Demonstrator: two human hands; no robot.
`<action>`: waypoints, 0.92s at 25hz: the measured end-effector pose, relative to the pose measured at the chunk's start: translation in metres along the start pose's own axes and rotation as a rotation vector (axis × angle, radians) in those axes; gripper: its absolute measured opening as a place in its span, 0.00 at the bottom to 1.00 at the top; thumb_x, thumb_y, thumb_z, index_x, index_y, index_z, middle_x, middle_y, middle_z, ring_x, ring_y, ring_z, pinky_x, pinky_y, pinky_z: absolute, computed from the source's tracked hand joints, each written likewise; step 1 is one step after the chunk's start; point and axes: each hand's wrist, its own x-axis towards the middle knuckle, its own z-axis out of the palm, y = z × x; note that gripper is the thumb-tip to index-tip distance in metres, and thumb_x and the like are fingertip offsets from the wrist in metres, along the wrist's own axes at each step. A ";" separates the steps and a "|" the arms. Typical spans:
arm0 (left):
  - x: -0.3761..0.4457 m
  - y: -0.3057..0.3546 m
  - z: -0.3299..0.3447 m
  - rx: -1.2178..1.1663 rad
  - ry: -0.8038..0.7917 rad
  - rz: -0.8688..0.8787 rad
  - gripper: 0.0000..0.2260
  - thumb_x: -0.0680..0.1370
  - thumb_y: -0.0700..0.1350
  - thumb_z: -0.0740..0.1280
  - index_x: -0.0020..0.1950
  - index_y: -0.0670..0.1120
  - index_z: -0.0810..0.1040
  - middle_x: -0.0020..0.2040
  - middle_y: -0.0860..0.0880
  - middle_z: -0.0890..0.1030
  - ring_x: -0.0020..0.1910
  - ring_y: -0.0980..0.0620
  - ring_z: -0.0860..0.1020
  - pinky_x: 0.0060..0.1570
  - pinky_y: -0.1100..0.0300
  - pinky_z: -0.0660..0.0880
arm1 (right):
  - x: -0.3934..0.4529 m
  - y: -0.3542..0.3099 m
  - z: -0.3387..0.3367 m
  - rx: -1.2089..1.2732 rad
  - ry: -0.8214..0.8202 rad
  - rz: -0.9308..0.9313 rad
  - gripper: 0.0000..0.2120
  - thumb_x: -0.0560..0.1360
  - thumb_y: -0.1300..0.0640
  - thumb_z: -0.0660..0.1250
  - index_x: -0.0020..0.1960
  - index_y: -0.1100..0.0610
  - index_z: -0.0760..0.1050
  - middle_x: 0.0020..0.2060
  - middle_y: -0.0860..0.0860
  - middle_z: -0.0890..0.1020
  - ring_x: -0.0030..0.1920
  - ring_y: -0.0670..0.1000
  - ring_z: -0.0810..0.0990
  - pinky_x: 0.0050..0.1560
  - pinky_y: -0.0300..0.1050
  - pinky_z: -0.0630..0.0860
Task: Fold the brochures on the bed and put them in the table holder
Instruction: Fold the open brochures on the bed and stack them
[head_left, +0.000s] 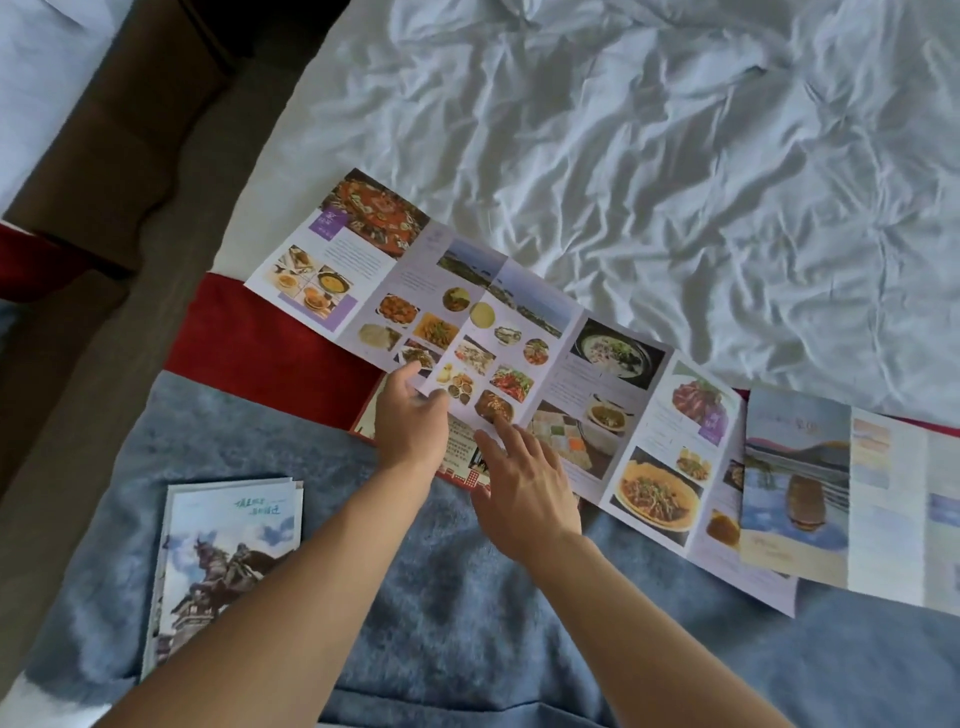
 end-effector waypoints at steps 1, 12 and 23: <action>0.000 0.001 0.000 0.019 0.018 0.018 0.18 0.79 0.42 0.66 0.69 0.49 0.75 0.62 0.48 0.79 0.59 0.47 0.78 0.60 0.47 0.76 | 0.000 0.000 0.000 0.020 0.017 0.009 0.30 0.78 0.49 0.66 0.76 0.52 0.60 0.78 0.51 0.60 0.77 0.55 0.60 0.76 0.54 0.58; -0.071 0.007 -0.008 0.005 -0.131 0.250 0.11 0.78 0.42 0.67 0.58 0.50 0.84 0.52 0.59 0.83 0.46 0.75 0.76 0.46 0.78 0.72 | -0.008 -0.004 -0.022 0.095 0.254 0.312 0.28 0.79 0.39 0.60 0.72 0.55 0.68 0.61 0.52 0.77 0.62 0.56 0.75 0.60 0.52 0.70; -0.087 -0.032 -0.023 0.128 0.128 0.090 0.18 0.78 0.48 0.69 0.67 0.48 0.74 0.60 0.50 0.74 0.58 0.51 0.75 0.49 0.62 0.74 | -0.066 0.023 -0.011 0.622 0.407 0.414 0.09 0.78 0.58 0.58 0.43 0.51 0.75 0.38 0.46 0.81 0.38 0.50 0.77 0.33 0.45 0.71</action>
